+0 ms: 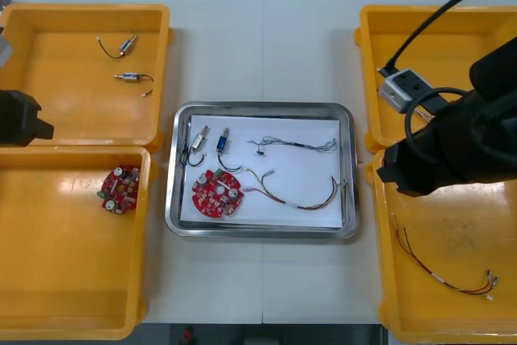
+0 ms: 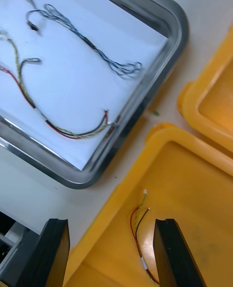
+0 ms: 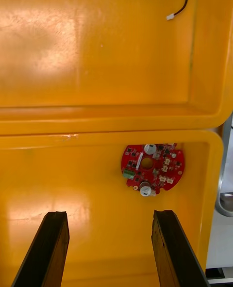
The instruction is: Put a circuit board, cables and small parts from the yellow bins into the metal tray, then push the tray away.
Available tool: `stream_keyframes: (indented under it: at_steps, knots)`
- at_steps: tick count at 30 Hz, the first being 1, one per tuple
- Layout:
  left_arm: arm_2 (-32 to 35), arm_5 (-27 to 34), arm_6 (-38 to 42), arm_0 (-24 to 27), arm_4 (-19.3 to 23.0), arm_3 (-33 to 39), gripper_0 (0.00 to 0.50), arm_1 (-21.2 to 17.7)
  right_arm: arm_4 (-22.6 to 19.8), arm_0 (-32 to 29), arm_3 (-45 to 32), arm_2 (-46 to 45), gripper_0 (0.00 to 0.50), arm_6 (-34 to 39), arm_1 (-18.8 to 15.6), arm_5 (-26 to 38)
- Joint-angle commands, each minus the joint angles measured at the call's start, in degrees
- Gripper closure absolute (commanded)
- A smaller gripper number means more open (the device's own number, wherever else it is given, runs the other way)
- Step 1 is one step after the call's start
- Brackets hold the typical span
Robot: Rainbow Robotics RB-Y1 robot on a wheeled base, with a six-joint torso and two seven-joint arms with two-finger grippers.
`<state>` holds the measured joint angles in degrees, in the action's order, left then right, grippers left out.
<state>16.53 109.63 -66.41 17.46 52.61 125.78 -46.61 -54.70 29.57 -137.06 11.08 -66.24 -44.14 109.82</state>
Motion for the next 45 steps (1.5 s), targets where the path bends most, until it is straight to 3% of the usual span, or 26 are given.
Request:
stream_keyframes:
  at_steps: [1,8,13,16,23,45]
  knots:
    - [4.6,0.4,-4.7,-5.1,1.4,3.7,0.0,-3.4,-1.0,9.3,1.3,7.2,0.0,-3.0,4.1,0.2]
    - [7.3,0.4,-4.9,-9.0,1.6,4.3,0.0,-3.8,2.1,15.0,6.4,14.1,0.0,-11.3,10.8,0.2]
    - [8.0,0.4,-5.1,-11.5,1.5,4.3,0.0,-3.8,7.8,17.5,9.4,22.0,0.0,-16.3,15.9,0.2]
    - [8.3,0.4,-5.2,-12.4,1.6,4.3,0.0,-3.8,11.5,17.8,10.3,26.4,0.0,-17.8,17.9,0.2]
    - [8.3,0.4,-5.6,-14.0,2.0,4.3,0.0,-3.8,14.9,17.3,13.6,34.8,0.0,-18.0,21.2,-3.2]
    - [8.1,0.4,-5.9,-14.5,3.3,4.3,0.0,-3.8,25.0,15.8,21.7,53.1,0.0,-19.6,22.3,-16.0]
